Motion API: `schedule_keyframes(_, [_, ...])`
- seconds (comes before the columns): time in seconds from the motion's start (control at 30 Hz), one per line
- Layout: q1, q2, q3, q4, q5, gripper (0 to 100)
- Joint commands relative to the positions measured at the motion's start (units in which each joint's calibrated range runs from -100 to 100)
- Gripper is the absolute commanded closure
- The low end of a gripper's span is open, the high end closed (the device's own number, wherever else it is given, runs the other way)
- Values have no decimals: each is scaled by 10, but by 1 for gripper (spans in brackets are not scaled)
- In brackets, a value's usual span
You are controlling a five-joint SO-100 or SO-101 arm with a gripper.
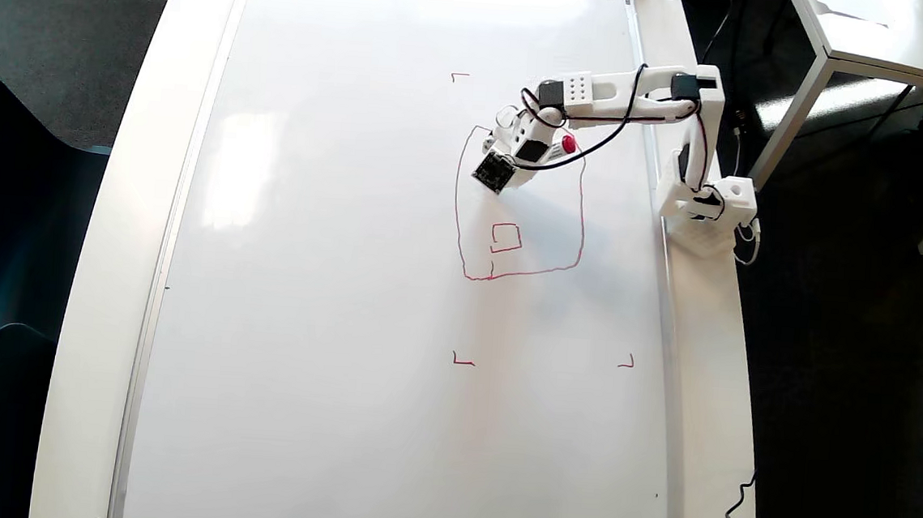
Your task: Draw on a whiteboard a robot head using a pen attached to the gripper
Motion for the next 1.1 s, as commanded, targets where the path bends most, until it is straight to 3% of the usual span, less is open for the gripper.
schedule_keyframes(0.0, [-22, 2, 2, 5, -8, 99])
schedule_keyframes(0.77, [-27, -45, 72, 86, -47, 99])
schedule_keyframes(1.07, [34, -72, 109, 76, -35, 99])
